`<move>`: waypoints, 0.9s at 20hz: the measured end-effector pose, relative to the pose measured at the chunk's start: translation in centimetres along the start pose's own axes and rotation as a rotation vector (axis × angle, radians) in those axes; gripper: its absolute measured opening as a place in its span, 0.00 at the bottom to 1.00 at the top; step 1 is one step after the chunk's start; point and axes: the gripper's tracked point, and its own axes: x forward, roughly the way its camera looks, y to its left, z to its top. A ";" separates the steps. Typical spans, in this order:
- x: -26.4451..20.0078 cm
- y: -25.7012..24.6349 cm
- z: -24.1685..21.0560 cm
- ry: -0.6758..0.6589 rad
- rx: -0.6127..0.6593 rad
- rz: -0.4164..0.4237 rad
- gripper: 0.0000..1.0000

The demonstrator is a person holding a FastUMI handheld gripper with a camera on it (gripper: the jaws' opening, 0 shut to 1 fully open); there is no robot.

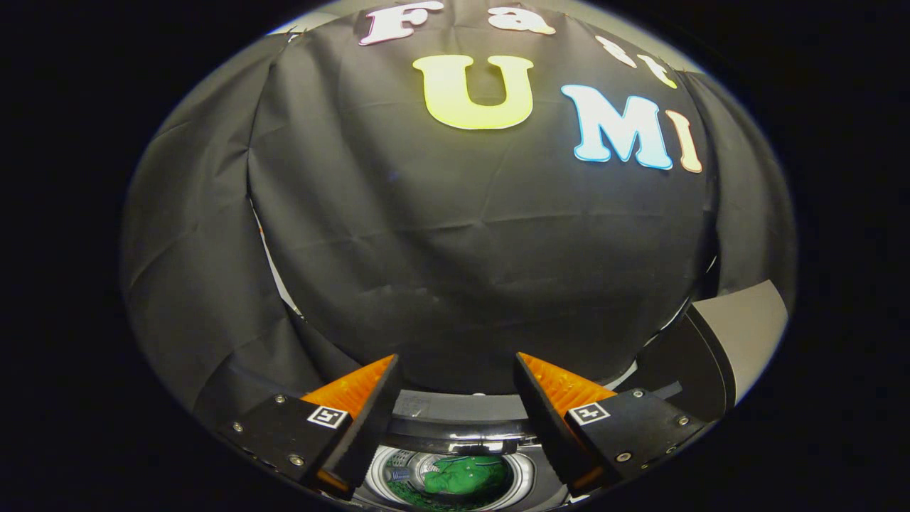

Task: Put the clothes into the washing machine and then close the washing machine lid.

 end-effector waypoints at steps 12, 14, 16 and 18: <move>-3.6 0.7 -2.8 -0.083 -0.015 0.027 0.97; -4.1 0.7 -3.8 -0.078 -0.014 0.035 0.96; -4.9 0.8 -5.0 -0.069 -0.014 0.041 0.97; -5.8 1.1 -6.8 -0.054 -0.016 0.055 0.96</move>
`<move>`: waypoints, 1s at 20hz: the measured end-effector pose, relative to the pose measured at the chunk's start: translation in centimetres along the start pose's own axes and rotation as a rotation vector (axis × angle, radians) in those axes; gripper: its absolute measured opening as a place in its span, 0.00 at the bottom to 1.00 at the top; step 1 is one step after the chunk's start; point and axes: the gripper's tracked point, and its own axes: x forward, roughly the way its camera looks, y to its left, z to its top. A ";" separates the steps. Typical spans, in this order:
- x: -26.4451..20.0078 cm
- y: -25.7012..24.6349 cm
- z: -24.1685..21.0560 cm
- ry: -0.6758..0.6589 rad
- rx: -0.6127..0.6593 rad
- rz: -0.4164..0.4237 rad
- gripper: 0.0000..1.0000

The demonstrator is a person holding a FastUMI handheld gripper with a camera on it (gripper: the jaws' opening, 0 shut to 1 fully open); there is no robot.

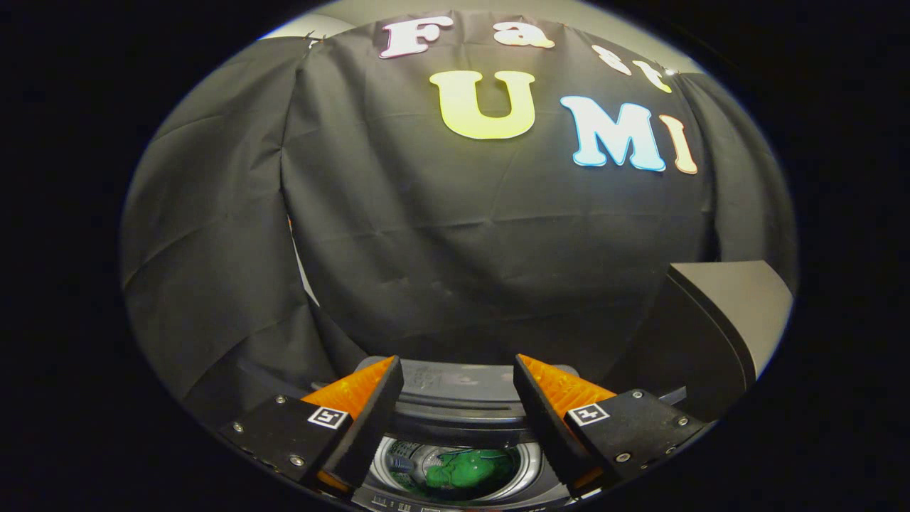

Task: Put the clothes into the washing machine and then close the washing machine lid.

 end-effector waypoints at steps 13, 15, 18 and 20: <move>-9.2 -0.4 -6.9 0.004 -0.111 0.063 0.96; -11.0 -1.0 -6.4 -0.019 -0.140 0.065 0.96; -14.1 -2.1 -5.4 -0.066 -0.147 0.088 0.96; -16.8 -3.3 -4.3 -0.114 -0.135 0.103 0.96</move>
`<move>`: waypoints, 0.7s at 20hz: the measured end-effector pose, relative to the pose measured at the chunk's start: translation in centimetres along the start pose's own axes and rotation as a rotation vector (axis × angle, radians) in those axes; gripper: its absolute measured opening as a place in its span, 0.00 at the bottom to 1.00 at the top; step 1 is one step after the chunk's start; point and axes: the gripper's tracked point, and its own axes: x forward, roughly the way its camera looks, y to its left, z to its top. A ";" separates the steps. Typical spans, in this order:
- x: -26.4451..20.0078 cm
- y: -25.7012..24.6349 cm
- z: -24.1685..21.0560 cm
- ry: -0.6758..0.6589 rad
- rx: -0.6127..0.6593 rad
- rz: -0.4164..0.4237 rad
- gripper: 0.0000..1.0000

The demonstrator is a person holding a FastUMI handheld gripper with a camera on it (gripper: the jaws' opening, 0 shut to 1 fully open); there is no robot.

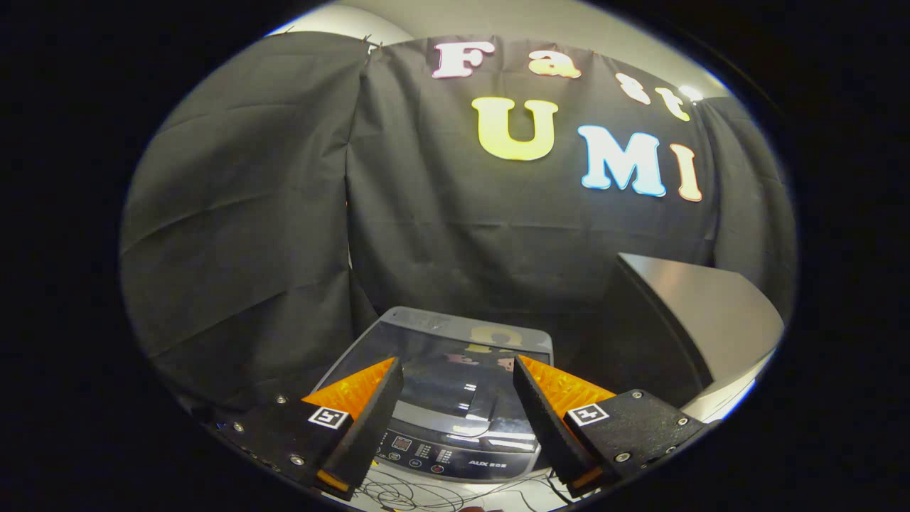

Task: Put the clothes into the washing machine and then close the washing machine lid.

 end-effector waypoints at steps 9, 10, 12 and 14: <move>-15.5 -11.3 -0.5 -0.143 0.042 -0.018 0.96; -17.3 -13.1 -1.1 -0.155 0.036 -0.027 0.96; -21.1 -17.0 -2.3 -0.176 0.039 -0.039 0.96; -24.7 -20.9 -3.4 -0.197 0.059 -0.056 0.96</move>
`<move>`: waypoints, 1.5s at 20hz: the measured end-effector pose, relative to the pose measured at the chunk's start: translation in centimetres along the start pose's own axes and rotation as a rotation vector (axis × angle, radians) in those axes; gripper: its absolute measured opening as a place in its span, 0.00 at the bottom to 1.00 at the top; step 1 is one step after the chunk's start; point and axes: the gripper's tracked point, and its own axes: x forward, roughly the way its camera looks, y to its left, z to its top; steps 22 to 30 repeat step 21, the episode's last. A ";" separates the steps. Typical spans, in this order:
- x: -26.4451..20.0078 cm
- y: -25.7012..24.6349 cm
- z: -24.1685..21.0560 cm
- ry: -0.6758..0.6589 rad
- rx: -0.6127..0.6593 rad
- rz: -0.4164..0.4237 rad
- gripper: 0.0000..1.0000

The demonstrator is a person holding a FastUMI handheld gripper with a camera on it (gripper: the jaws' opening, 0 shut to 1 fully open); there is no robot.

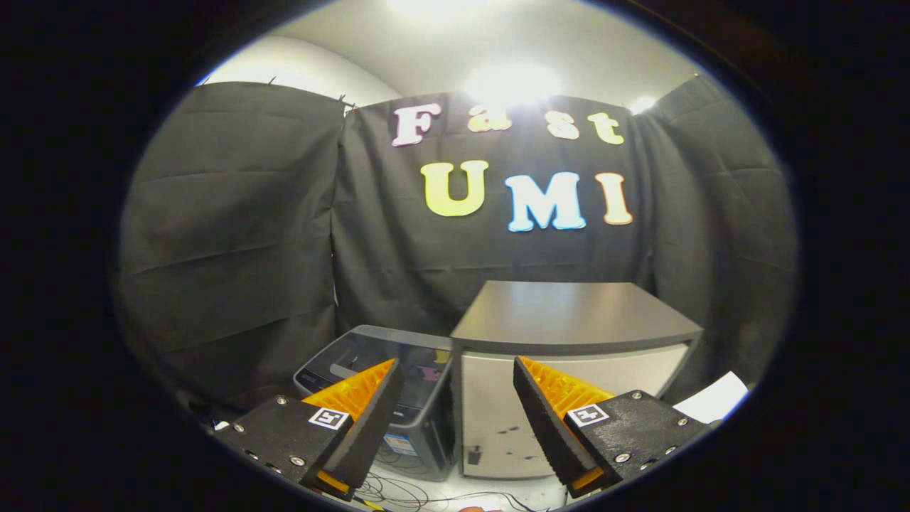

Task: Put the clothes into the washing machine and then close the washing machine lid.

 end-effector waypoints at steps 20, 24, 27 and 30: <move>-15.5 -16.1 -1.3 -0.074 0.039 -0.094 0.95; -15.6 -16.2 -1.2 -0.080 0.037 -0.092 0.95; -15.6 -16.2 -1.2 -0.080 0.037 -0.092 0.95; -15.6 -16.2 -1.2 -0.080 0.037 -0.092 0.95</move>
